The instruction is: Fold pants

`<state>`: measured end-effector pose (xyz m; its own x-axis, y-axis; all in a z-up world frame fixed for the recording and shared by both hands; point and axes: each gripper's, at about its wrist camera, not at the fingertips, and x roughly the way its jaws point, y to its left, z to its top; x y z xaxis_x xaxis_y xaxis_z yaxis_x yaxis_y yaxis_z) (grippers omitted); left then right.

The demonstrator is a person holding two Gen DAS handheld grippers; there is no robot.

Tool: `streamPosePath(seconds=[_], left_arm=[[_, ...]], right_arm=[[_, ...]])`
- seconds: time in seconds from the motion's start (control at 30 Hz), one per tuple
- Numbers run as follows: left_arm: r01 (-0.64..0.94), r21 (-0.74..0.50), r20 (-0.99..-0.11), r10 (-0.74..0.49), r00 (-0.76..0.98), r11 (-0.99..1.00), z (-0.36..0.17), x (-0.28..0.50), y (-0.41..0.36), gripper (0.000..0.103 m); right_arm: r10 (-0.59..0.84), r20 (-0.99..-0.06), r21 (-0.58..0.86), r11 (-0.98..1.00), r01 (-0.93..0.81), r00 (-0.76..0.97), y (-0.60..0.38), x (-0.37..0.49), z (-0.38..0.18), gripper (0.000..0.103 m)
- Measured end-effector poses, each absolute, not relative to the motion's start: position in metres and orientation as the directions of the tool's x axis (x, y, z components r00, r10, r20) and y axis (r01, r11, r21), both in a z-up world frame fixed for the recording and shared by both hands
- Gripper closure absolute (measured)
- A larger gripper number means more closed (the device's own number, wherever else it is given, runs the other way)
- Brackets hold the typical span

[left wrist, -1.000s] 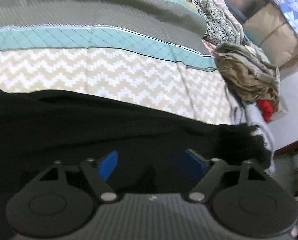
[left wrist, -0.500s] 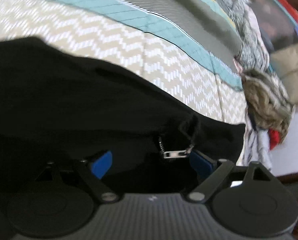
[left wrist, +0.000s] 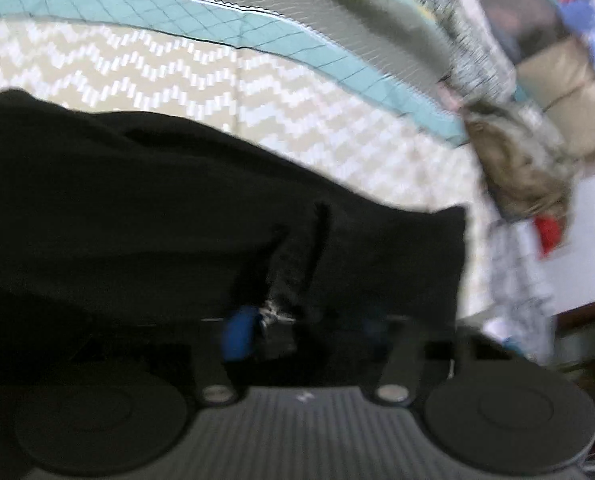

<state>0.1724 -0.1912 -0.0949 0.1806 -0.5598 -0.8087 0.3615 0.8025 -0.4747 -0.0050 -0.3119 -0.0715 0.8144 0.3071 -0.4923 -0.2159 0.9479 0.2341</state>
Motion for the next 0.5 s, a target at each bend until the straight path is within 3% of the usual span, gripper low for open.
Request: streamPosePath(seconds=[0.1,0.2,0.27,0.33,0.4,0.5], left_arm=[[0.358,-0.498,-0.764,-0.595,0.249,0.790,-0.088,0.164,-0.180,0.085],[0.406,-0.454,-0.718,-0.596,0.360,0.793,-0.070,0.150,-0.174,0.085],[0.444,-0.364,-0.741,-0.544,0.394,0.819,-0.070,0.143,-0.182,0.084],[0.444,-0.298,-0.796,-0.476,0.373,0.845,-0.082,0.141,-0.192,0.075],[0.435,-0.268,-0.812,-0.445,0.378,0.859,-0.091,0.135,-0.195,0.071],[0.440,-0.252,-0.828,-0.427,0.363,0.862,-0.087,0.130,-0.195,0.059]], right_arm=[[0.331,-0.433,0.383,0.909,-0.161,0.839,-0.343,-0.017,-0.061,0.060],[0.252,-0.385,0.480,0.876,-0.040,0.888,-0.379,-0.030,-0.053,0.061],[0.180,-0.376,0.522,0.852,0.047,0.909,-0.398,-0.032,-0.052,0.061],[0.104,-0.461,0.493,0.856,0.157,0.881,-0.407,-0.026,-0.062,0.065],[0.052,-0.592,0.372,0.903,0.215,0.804,-0.400,-0.015,-0.080,0.072],[-0.017,-0.591,0.256,0.944,0.208,0.807,-0.386,-0.025,-0.078,0.070]])
